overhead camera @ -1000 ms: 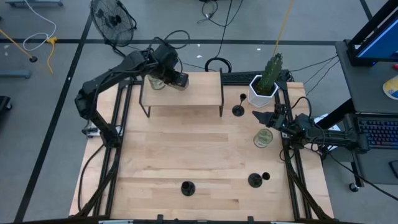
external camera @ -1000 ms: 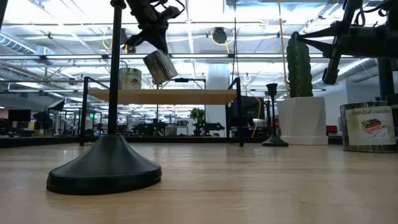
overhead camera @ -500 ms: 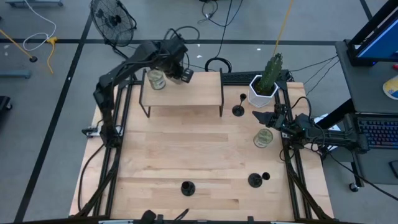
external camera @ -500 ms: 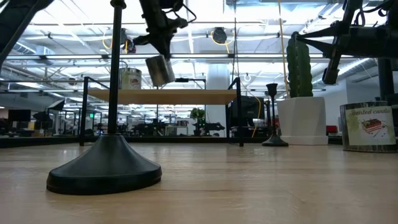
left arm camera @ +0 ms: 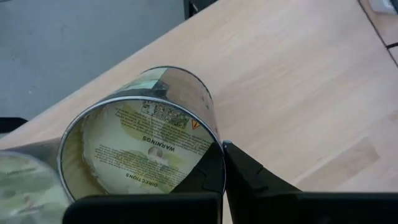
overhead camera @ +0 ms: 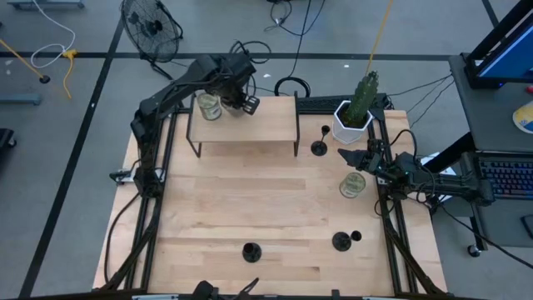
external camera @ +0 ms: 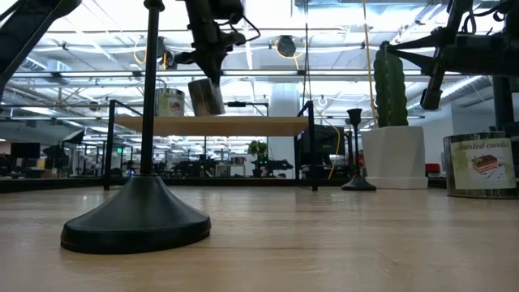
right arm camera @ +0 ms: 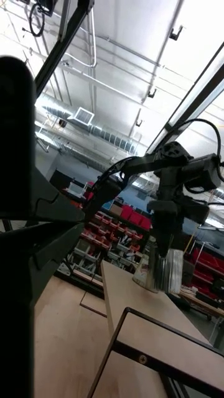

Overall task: Pick & Place candle stick holders
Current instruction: Put the bottom left silver scented candle on the shelf

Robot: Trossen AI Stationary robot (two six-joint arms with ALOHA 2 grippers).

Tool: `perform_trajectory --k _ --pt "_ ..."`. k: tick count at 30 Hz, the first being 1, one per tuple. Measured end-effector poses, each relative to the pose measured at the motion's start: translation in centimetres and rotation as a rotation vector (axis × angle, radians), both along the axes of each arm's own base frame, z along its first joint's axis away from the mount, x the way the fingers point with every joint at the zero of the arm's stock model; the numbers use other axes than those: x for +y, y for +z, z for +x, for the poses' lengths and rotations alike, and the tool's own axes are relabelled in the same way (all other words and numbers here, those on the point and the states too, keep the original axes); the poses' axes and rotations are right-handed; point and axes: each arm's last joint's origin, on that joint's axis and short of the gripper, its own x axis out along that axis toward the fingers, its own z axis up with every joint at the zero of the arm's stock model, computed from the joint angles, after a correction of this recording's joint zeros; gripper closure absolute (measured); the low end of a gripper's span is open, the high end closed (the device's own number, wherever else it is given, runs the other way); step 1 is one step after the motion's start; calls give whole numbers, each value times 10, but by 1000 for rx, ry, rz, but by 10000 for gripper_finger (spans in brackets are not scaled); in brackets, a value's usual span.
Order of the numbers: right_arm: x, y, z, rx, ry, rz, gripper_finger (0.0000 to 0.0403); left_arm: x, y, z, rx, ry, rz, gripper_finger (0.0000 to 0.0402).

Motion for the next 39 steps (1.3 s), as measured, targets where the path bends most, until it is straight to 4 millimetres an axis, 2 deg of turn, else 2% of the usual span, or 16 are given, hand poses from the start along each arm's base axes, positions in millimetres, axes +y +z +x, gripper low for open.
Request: perform_trajectory --k 8,39 --pt "0 0 0 0 0 0 397 6 -14 7 44 -4 -20 401" --pt "0 0 0 -1 1 1 397 14 -14 0 38 16 -45 396"
